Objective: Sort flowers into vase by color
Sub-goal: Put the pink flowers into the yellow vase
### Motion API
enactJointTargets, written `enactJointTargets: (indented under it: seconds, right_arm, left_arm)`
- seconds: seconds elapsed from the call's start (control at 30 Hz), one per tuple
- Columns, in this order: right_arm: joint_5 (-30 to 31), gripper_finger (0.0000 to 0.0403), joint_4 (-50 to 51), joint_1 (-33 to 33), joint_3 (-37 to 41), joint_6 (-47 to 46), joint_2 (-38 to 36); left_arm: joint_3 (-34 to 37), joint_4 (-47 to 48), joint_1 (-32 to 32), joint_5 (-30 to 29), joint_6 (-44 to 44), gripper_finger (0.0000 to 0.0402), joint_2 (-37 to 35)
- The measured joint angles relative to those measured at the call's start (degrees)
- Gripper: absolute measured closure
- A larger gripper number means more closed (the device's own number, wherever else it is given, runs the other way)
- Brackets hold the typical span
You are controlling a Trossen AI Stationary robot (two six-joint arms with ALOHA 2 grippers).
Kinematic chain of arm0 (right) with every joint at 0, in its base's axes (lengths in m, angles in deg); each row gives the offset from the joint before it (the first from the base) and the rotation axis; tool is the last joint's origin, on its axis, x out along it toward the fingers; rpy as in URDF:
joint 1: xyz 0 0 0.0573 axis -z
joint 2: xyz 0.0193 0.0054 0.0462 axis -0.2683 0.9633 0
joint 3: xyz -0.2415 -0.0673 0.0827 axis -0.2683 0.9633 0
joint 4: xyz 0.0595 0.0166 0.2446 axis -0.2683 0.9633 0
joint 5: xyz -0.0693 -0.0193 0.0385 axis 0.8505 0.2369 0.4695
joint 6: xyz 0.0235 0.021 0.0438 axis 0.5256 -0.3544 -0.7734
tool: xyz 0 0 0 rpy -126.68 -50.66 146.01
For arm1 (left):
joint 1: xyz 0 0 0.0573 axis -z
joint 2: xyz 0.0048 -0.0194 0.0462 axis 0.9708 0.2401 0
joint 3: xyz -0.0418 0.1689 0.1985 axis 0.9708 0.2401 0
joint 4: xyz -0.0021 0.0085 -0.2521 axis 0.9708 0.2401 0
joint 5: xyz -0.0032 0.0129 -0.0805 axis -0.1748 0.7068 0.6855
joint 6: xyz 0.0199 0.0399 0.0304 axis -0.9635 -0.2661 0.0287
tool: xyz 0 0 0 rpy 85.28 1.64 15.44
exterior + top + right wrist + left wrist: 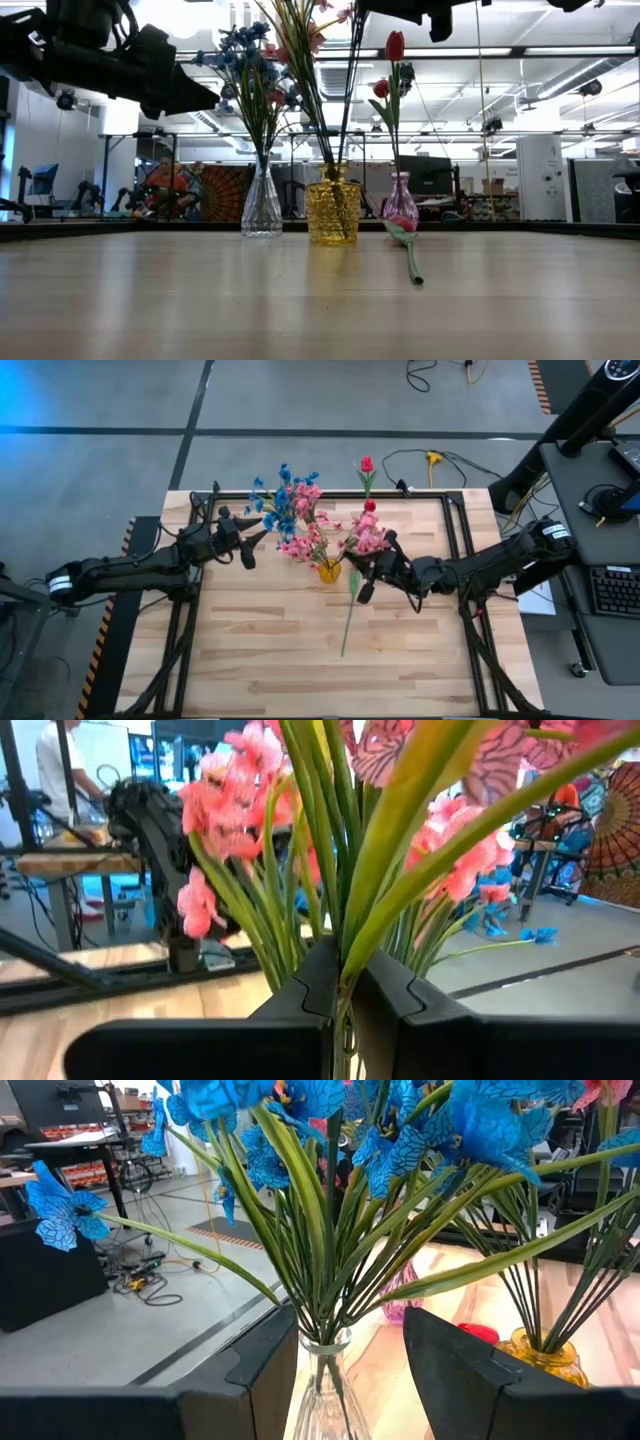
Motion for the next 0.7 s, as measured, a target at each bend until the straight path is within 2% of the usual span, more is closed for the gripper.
enactJointTargets:
  seconds: [0.7]
  right_arm:
    - [0.02, 0.0390, 1.68, -0.02, 0.01, -0.11, 0.62]
  left_arm:
    - [0.00, -0.24, 0.02, 0.00, 0.02, 0.0235, 0.26]
